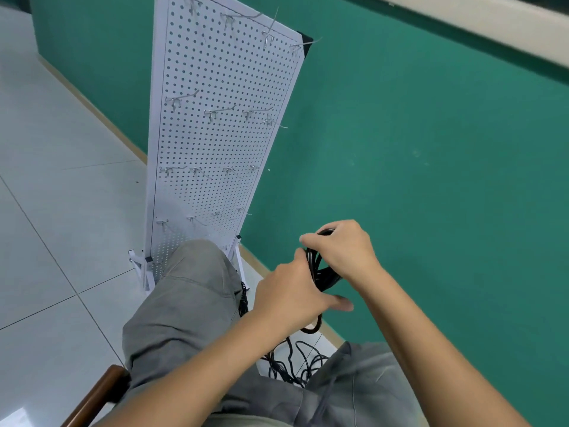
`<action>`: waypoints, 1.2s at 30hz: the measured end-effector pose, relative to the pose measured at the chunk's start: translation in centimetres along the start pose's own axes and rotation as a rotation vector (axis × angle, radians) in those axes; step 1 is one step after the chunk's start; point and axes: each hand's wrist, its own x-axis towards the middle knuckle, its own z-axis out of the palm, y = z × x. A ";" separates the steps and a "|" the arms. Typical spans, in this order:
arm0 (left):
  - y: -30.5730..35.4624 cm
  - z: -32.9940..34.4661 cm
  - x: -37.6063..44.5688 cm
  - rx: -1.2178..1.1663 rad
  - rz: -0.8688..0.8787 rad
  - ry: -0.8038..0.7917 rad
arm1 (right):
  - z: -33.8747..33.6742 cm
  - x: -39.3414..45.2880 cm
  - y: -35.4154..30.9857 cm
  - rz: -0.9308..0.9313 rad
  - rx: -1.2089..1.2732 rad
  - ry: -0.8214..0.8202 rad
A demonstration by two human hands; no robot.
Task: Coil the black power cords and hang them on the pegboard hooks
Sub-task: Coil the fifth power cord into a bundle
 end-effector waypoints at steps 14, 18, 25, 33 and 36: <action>-1.9 -1.9 0.8 -1.033 0.142 -0.858 | -4.6 -0.2 1.8 -0.272 0.596 -0.433; -1.8 -1.6 0.2 -1.194 0.198 -1.025 | -4.8 -0.8 1.0 -0.339 0.711 -0.502; -0.4 -1.2 -1.0 -1.346 0.297 -1.144 | -4.9 -1.0 0.8 -0.346 0.817 -0.503; 1.0 -1.2 -1.6 -1.147 -0.012 -0.791 | -7.8 -0.7 0.4 -0.258 0.221 -0.480; 1.0 -1.2 -1.7 -0.994 0.008 -0.722 | -9.1 -0.7 -0.1 -0.320 -0.042 -0.522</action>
